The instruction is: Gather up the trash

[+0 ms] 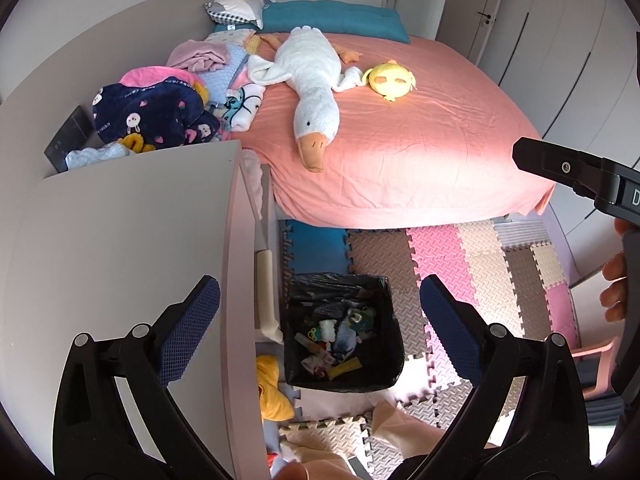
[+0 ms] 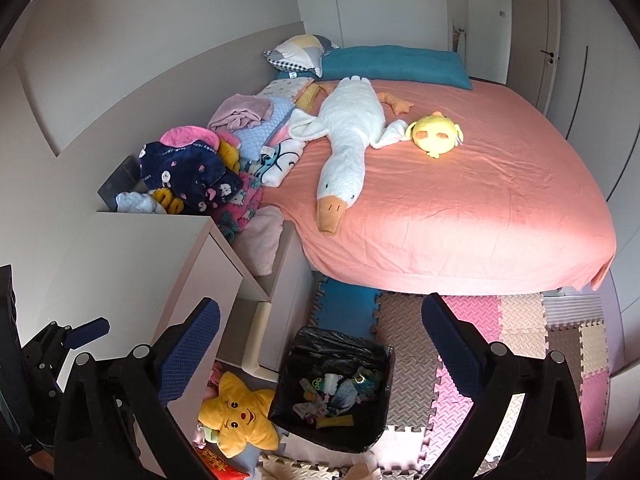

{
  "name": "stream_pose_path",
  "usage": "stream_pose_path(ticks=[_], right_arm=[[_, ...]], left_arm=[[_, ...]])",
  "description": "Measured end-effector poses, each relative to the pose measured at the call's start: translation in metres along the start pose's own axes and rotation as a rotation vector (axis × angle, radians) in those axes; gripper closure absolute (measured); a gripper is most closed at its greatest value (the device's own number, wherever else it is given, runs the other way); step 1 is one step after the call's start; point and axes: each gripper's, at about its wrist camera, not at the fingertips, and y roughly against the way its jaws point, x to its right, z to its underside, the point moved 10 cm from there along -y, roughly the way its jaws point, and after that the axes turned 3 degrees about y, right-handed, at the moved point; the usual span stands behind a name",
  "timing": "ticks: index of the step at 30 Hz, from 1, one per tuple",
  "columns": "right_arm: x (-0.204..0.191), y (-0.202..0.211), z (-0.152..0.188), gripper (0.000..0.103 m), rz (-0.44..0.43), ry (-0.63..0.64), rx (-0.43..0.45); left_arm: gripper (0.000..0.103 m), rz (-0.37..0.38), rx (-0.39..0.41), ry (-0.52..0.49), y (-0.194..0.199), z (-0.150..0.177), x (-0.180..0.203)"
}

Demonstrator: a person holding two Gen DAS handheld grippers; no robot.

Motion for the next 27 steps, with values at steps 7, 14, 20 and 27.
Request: stream_pose_path(ticks=[7,14,20,27], right_arm=[[-0.005,-0.001,0.003,0.003,-0.014,0.004,-0.01],[-0.011,-0.001,0.005,0.003,-0.032,0.01,-0.02],[-0.014,0.001,0.005,0.003,-0.035,0.008,-0.016],[-0.017,0.002,0.004,0.003,-0.035,0.008,-0.013]], left_arm=[[0.006,0.005,0.007,0.025,0.005,0.0,-0.006],[0.006,0.003,0.005,0.028,0.006,0.001,-0.006],[0.006,0.005,0.009,0.02,0.006,0.001,-0.004],[0.006,-0.003,0.019,0.006,0.009,0.0,-0.004]])
